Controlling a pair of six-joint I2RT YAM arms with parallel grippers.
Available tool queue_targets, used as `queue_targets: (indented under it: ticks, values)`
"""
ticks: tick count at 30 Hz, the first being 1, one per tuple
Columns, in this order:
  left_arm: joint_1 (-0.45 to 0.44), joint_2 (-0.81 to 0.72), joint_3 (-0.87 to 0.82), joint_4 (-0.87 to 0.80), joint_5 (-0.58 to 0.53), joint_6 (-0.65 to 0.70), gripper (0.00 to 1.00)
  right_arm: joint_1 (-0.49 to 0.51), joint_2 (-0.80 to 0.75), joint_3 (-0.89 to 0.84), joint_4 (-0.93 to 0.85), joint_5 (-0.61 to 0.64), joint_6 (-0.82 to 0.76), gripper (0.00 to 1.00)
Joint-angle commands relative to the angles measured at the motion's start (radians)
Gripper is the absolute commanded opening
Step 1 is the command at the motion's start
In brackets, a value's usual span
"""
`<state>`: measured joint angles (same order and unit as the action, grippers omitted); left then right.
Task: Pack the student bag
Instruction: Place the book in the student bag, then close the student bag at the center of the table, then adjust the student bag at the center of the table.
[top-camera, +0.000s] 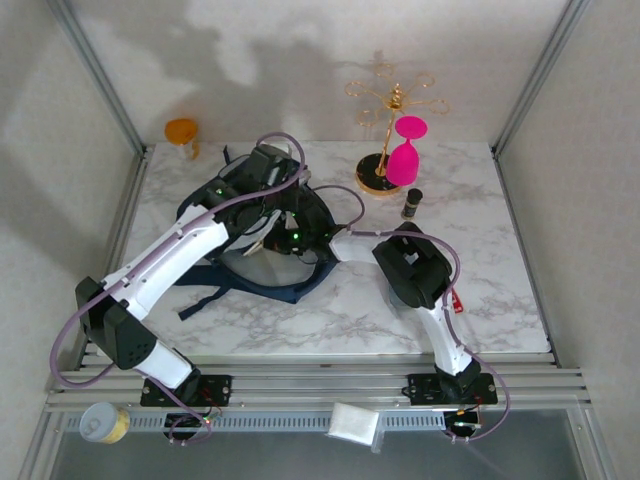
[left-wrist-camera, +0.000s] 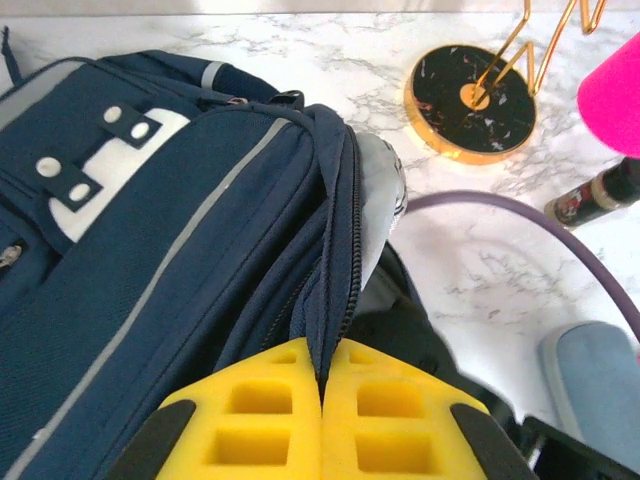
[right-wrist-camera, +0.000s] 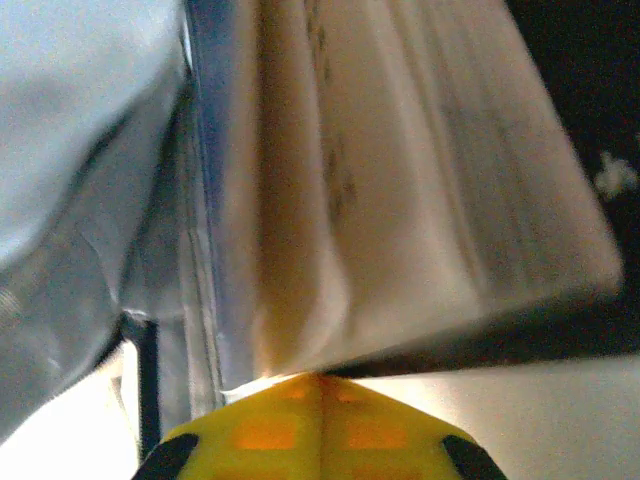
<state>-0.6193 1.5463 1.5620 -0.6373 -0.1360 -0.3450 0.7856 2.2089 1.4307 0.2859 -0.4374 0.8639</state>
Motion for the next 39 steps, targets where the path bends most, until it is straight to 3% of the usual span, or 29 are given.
queue_targets:
  ticks: [1, 5, 8, 16, 20, 22, 25, 28, 30, 36, 39]
  values:
    - [-0.015, 0.015, 0.055, 0.136, 0.024, -0.109, 0.00, -0.049, 0.035, 0.042, 0.152, 0.114, 0.052, 0.04]
    - [-0.016, 0.034, 0.027, 0.159, -0.056, -0.169, 0.00, -0.054, -0.056, -0.056, 0.206, 0.055, -0.009, 0.06]
    - [-0.016, 0.077, 0.030, 0.194, -0.055, -0.212, 0.00, -0.058, -0.185, -0.209, 0.206, 0.031, -0.041, 0.09]
    - [-0.038, 0.241, 0.042, 0.343, -0.007, -0.340, 0.00, -0.183, -0.489, -0.508, -0.042, 0.106, -0.092, 0.15]
    - [-0.051, 0.319, 0.101, 0.352, 0.044, -0.354, 0.00, -0.244, -0.578, -0.561, -0.116, 0.106, -0.128, 0.15]
    - [-0.050, 0.317, 0.103, 0.333, 0.065, -0.338, 0.15, -0.244, -0.643, -0.560, -0.188, 0.157, -0.149, 0.17]
    - [-0.036, 0.228, 0.041, 0.339, 0.132, -0.296, 0.36, -0.237, -0.703, -0.543, -0.312, 0.218, -0.167, 0.19]
    - [0.000, 0.053, -0.125, 0.399, 0.206, -0.292, 0.48, -0.192, -0.736, -0.519, -0.399, 0.273, -0.217, 0.21]
    - [0.039, -0.069, -0.258, 0.435, 0.208, -0.302, 0.52, -0.138, -0.726, -0.487, -0.468, 0.337, -0.229, 0.23]
    - [0.240, -0.289, -0.611, 0.385, 0.131, -0.353, 0.57, 0.075, -0.571, -0.367, -0.466, 0.337, -0.160, 0.26]
    - [0.332, -0.381, -0.777, 0.428, 0.117, -0.402, 0.57, 0.087, -0.463, -0.312, -0.420, 0.278, -0.158, 0.26]
